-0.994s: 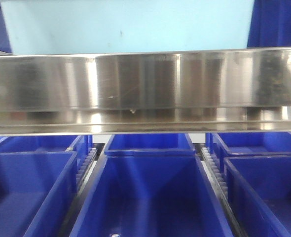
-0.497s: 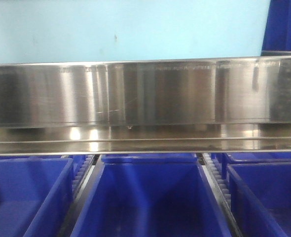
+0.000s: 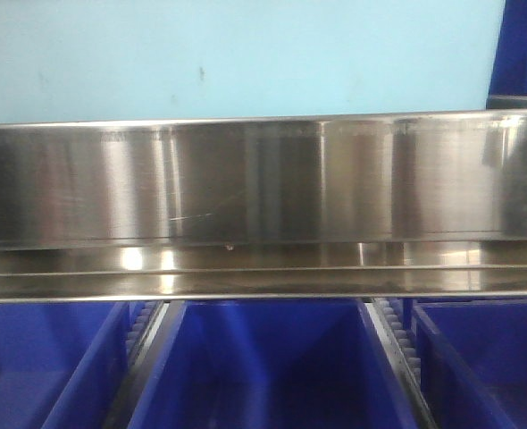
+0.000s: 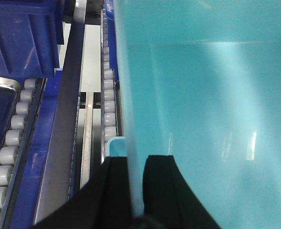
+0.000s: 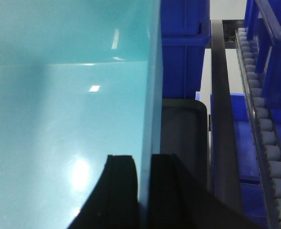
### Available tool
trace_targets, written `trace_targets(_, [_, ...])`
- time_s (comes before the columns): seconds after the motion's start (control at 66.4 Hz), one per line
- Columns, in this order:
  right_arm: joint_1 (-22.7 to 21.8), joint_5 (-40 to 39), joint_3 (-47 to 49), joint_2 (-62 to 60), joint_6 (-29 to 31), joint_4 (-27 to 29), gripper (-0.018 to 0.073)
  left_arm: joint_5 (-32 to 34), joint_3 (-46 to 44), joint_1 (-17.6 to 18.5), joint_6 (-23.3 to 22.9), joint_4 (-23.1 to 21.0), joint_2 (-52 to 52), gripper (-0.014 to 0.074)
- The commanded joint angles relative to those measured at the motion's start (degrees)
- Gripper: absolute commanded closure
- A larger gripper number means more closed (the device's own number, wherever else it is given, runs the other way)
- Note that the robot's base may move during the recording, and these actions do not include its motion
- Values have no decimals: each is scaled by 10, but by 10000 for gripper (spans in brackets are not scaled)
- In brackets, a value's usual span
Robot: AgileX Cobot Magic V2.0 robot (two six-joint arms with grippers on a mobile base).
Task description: Move two blue bins to right shelf middle
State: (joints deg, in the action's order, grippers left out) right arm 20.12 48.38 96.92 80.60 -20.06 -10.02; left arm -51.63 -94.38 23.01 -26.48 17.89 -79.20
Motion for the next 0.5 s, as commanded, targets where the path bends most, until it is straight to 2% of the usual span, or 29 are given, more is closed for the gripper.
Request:
trace_targets(0.0, [-1,-27,5,-9,6,-9,725,17,-6,2,8,9,6,707])
trace_targets(0.482, [-1,-35,5,-9,6,-9,725,20,-6,2,8,9,6,707])
